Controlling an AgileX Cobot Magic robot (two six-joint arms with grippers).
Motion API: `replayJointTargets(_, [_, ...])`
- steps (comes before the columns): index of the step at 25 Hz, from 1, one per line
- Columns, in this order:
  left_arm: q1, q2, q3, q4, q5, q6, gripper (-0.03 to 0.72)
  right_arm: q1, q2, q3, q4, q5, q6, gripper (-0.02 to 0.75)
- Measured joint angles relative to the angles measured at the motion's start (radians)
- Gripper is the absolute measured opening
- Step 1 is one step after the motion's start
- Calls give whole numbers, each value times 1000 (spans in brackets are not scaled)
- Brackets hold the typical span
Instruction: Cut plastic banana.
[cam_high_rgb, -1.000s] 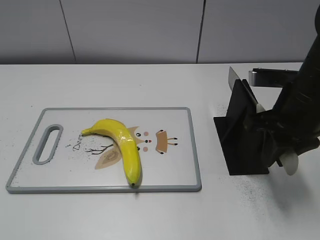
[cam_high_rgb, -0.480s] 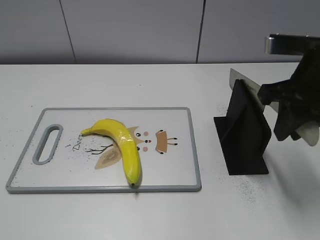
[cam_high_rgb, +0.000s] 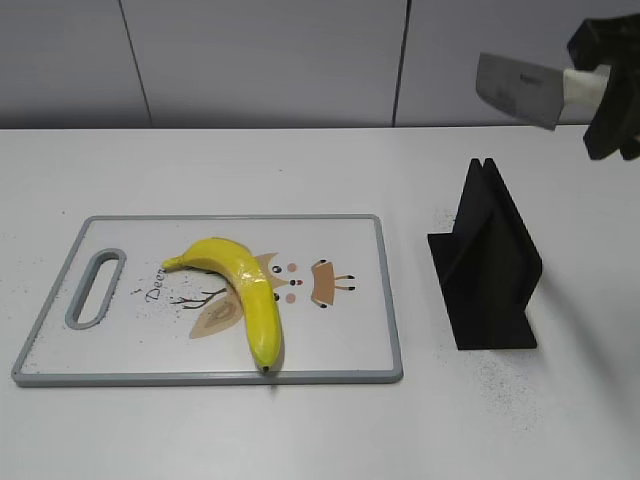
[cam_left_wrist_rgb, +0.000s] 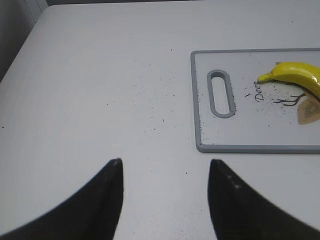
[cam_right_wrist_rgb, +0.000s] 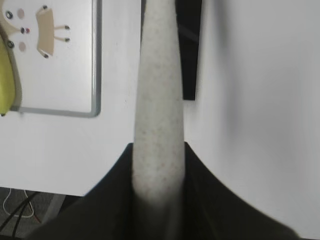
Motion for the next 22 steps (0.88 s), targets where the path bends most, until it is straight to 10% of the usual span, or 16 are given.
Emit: replayJointTargets(22, [0, 30, -7, -29, -6, 49, 508, 0, 6, -145, -29, 10, -267, 165])
